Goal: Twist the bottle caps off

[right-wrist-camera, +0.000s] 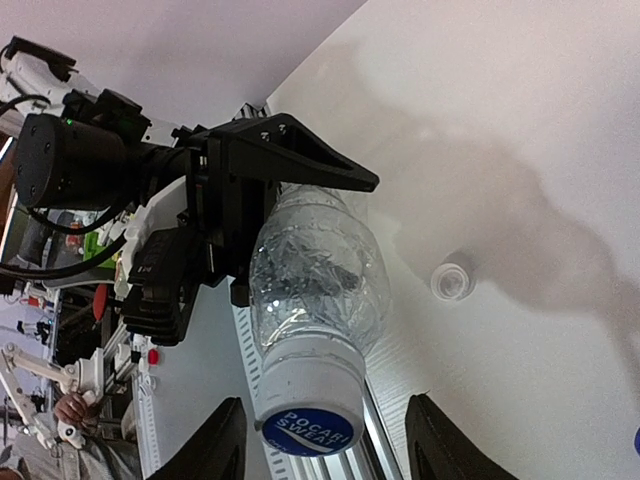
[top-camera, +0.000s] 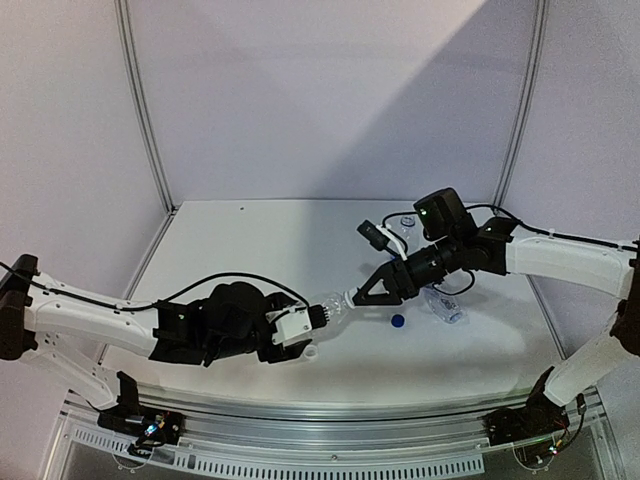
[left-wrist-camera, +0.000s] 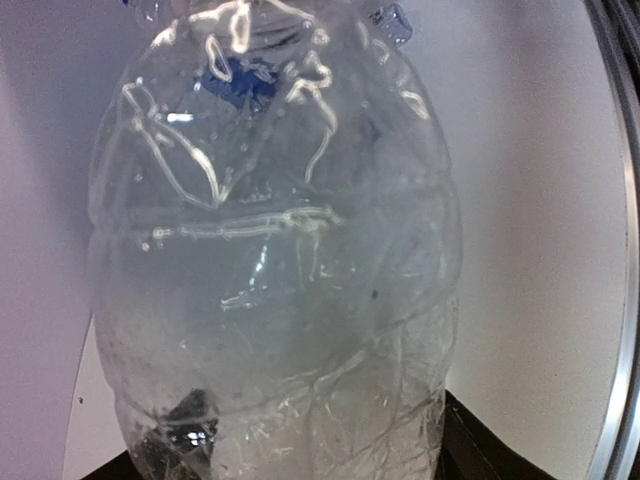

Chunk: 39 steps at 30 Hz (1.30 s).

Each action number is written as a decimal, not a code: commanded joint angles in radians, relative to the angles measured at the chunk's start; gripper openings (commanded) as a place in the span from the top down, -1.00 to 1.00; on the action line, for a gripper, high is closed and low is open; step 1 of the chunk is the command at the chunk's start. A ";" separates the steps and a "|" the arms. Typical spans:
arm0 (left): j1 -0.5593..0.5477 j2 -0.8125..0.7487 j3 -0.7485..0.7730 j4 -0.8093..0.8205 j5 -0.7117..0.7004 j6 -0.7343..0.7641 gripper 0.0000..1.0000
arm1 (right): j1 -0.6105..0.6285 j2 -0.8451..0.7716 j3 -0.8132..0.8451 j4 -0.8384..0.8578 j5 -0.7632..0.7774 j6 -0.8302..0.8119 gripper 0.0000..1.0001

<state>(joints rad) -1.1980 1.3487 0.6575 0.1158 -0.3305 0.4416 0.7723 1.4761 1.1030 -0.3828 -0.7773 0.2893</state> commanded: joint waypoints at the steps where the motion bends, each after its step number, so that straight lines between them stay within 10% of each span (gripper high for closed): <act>1: -0.018 0.018 0.025 0.007 -0.015 0.008 1.00 | 0.006 0.016 0.004 0.014 -0.039 0.002 0.02; 15: -0.018 0.022 0.025 0.008 0.028 0.001 1.00 | 0.063 0.016 0.034 -0.078 0.044 -0.164 0.99; 30: 0.008 0.035 0.187 -0.332 0.882 -0.117 1.00 | 0.170 -0.433 -0.311 0.245 0.323 -0.888 0.88; 35: 0.020 0.053 0.246 -0.383 1.136 -0.137 1.00 | 0.170 -0.614 -0.403 0.373 0.357 -0.919 0.78; 39: 0.038 0.093 0.266 -0.390 1.074 -0.158 1.00 | 0.170 -0.562 -0.360 0.340 0.385 -0.848 0.51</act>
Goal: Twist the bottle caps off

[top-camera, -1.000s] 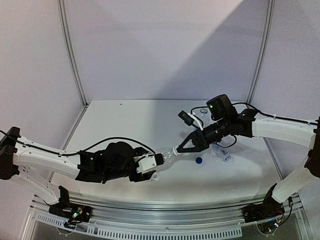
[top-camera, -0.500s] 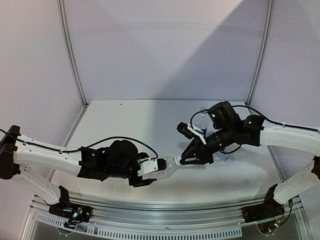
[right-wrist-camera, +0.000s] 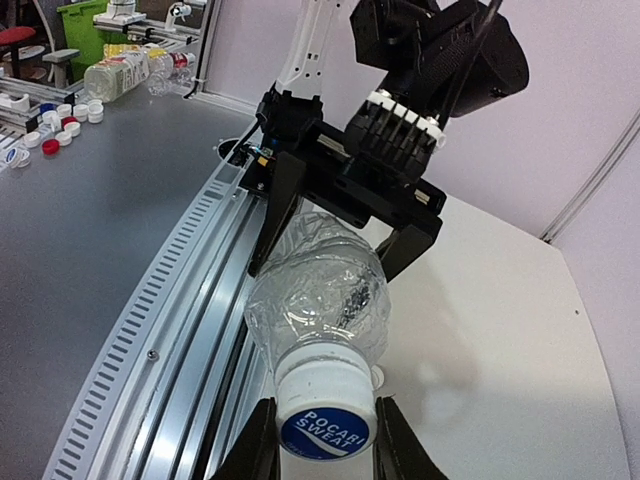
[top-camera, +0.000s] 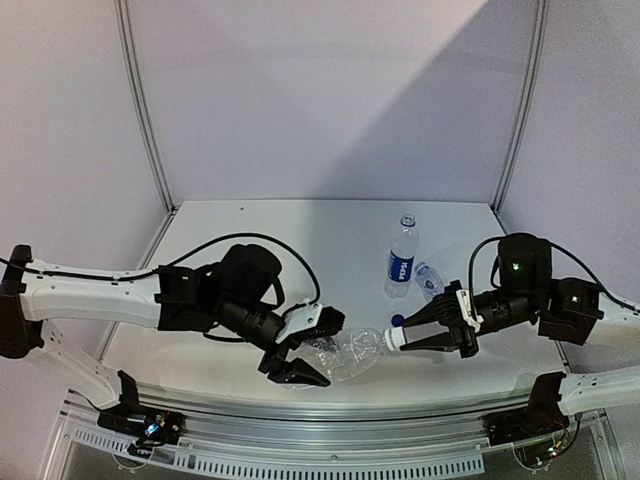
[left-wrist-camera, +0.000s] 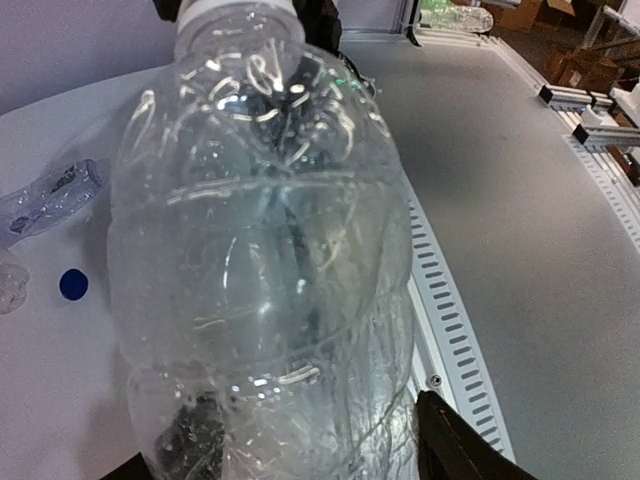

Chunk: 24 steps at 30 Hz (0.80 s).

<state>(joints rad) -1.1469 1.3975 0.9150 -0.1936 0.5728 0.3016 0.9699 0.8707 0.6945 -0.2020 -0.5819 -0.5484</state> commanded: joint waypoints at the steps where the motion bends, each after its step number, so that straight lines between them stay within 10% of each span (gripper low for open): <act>1: -0.008 0.048 0.007 -0.076 0.121 -0.022 1.00 | -0.027 0.077 0.065 0.142 0.196 0.008 0.27; 7: -0.002 0.002 -0.062 0.043 -0.263 -0.047 1.00 | -0.028 0.280 0.309 -0.091 0.244 0.351 -0.92; 14: -0.004 -0.099 -0.237 0.349 -0.773 -0.018 1.00 | -0.028 0.363 0.376 -0.099 0.122 0.532 -0.98; 24: -0.004 -0.093 -0.249 0.388 -0.968 0.007 1.00 | -0.051 0.399 0.462 -0.125 0.225 0.742 -0.98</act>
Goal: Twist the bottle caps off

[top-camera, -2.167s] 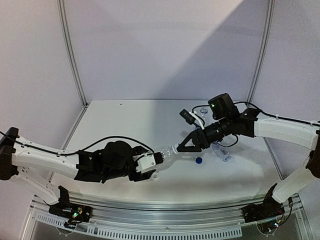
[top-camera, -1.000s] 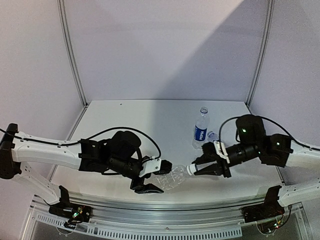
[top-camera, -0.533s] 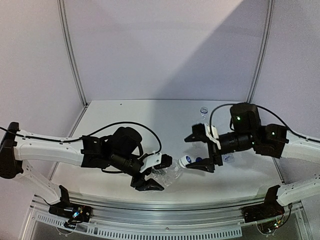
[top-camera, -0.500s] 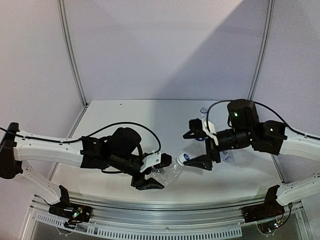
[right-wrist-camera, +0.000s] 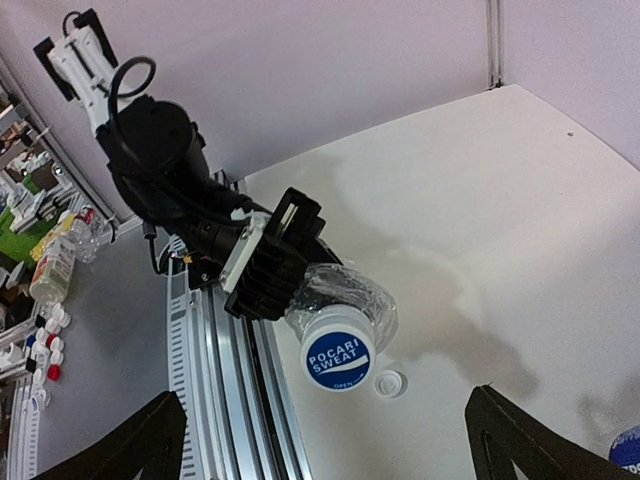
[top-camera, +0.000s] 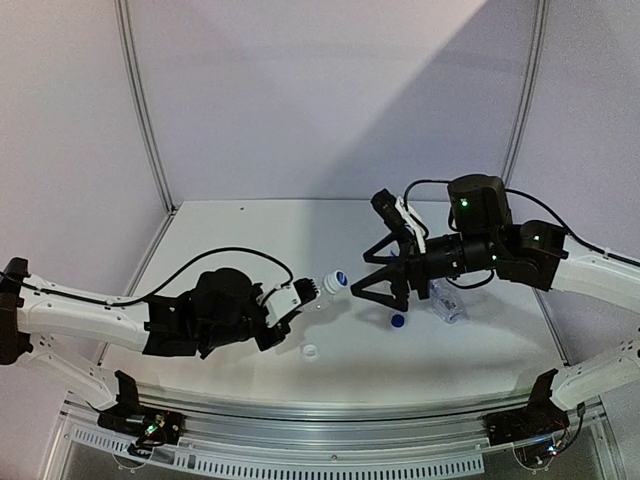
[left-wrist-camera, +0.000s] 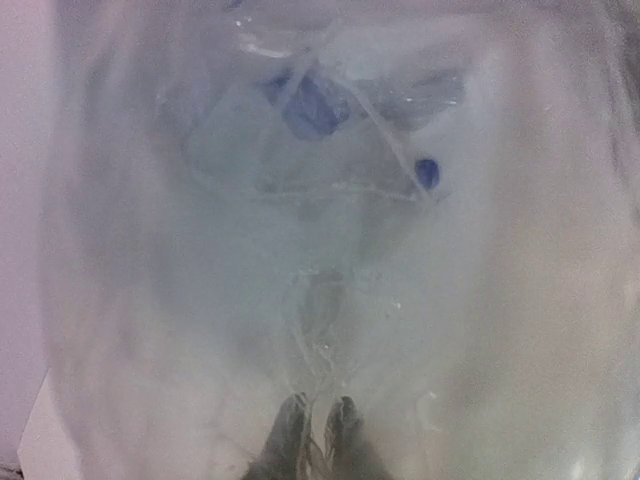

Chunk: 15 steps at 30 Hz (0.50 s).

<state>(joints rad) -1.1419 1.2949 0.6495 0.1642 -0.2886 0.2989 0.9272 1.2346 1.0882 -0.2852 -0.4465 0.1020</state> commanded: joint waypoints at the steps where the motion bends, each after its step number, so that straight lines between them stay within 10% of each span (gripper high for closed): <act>1: -0.009 0.015 0.022 0.024 -0.117 0.009 1.00 | -0.012 0.055 0.083 -0.066 0.121 0.099 -0.98; 15: -0.018 0.066 0.058 -0.032 -0.219 0.018 1.00 | -0.040 0.235 0.203 -0.113 -0.027 0.271 -0.53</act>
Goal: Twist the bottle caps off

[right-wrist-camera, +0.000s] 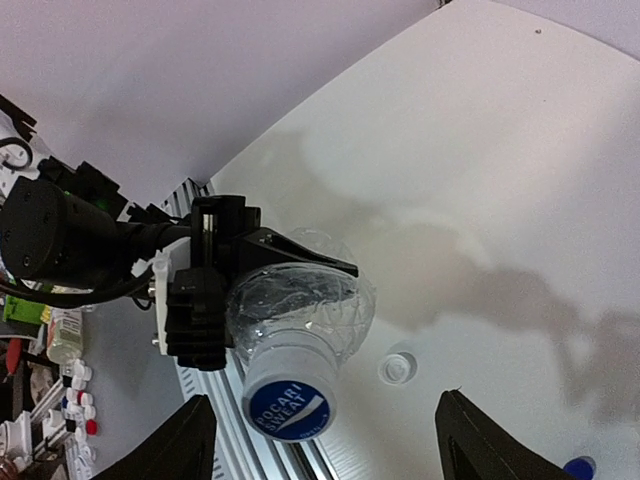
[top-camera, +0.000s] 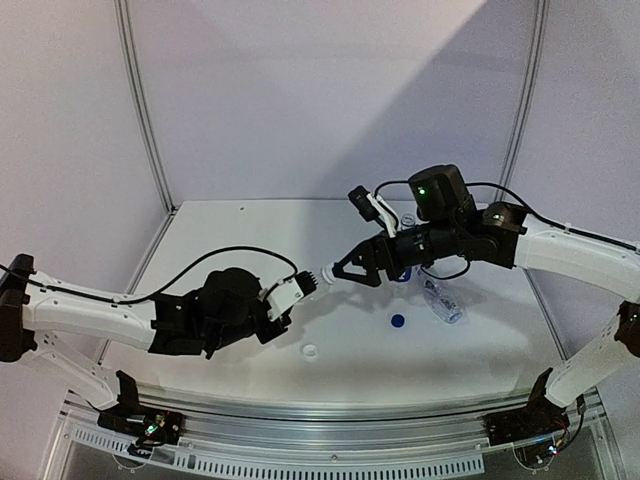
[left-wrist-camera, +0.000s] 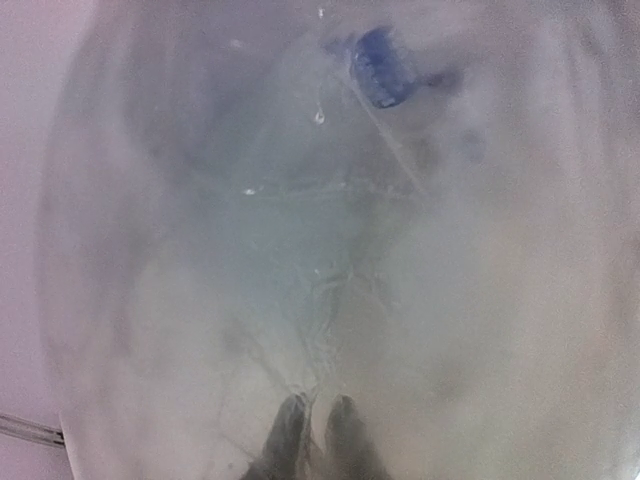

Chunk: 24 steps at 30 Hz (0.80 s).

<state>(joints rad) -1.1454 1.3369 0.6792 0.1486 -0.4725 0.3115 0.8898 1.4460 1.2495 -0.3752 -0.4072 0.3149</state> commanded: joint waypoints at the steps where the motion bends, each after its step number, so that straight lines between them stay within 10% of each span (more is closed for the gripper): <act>1: -0.014 0.028 0.031 -0.020 -0.038 0.007 1.00 | -0.001 0.027 0.039 -0.012 -0.080 0.066 -0.52; 6: -0.019 0.042 0.042 -0.030 -0.045 0.005 1.00 | -0.001 0.039 0.044 -0.007 -0.078 0.097 -0.37; 19: -0.020 0.039 0.042 -0.033 -0.051 0.009 1.00 | 0.000 0.086 0.073 -0.068 -0.097 0.019 0.73; 24: -0.020 0.031 0.036 -0.032 0.019 0.006 1.00 | 0.010 0.023 0.007 -0.031 0.053 -0.249 0.59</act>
<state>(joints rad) -1.1522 1.3708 0.6991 0.1158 -0.5072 0.3210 0.8906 1.5139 1.2907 -0.4179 -0.4793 0.2928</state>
